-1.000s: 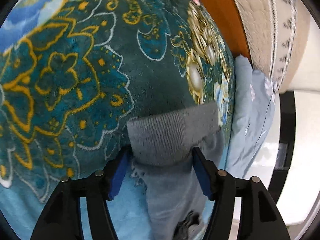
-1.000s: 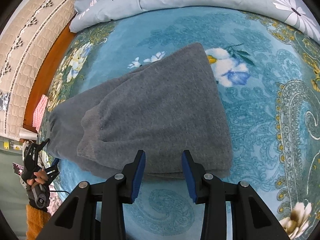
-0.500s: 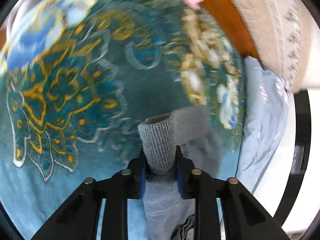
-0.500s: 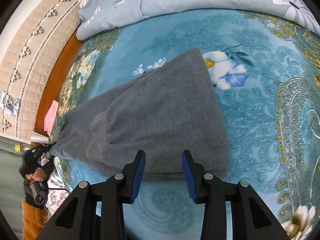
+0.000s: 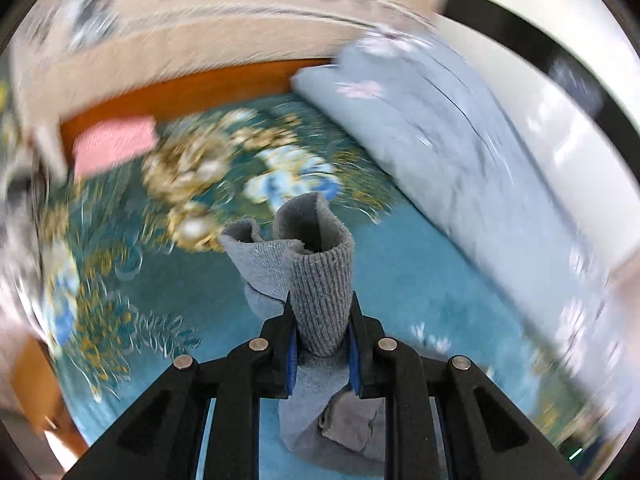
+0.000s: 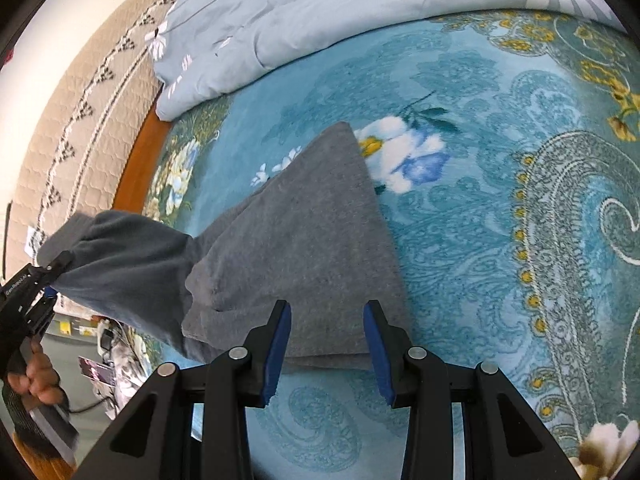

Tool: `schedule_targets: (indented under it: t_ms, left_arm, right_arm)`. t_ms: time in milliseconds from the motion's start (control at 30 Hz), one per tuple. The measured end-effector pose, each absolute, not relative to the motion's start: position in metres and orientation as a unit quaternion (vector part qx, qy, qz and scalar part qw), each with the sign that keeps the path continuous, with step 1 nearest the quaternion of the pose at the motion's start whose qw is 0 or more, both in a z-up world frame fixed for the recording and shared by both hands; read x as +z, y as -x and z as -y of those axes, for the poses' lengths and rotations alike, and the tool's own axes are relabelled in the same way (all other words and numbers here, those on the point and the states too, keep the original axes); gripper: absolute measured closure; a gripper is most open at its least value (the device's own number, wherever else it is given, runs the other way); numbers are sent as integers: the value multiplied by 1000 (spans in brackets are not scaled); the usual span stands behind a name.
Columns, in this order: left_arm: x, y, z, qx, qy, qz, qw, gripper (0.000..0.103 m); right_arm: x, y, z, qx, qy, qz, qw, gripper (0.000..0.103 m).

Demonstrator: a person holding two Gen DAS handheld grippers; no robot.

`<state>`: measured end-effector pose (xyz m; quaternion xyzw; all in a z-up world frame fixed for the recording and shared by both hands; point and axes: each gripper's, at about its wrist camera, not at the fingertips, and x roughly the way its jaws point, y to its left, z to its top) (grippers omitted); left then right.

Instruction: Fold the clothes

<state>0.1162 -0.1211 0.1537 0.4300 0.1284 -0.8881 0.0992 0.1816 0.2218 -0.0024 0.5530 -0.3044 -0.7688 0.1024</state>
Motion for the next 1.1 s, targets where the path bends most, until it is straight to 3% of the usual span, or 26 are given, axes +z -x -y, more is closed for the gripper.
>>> schedule_targets:
  t_ms: [267, 500, 733, 900, 1100]
  left_arm:
    - [108, -130, -10, -882, -470, 20, 35, 82]
    - [45, -150, -79, -849, -515, 119, 4, 82]
    - [22, -164, -85, -828, -549, 112, -29, 79]
    - [10, -173, -85, -813, -572, 99, -55, 56]
    - [25, -186, -66, -806, -582, 28, -104, 54]
  right_arm:
    - [-13, -188, -250, -765, -543, 332, 95, 63]
    - [-21, -190, -265, -761, -541, 347, 90, 63]
    - [-22, -191, -268, -763, -540, 346, 84, 62]
    - [-17, -190, -265, -766, -533, 348, 88, 62]
    - [-11, -184, -251, -766, -529, 345, 122, 61]
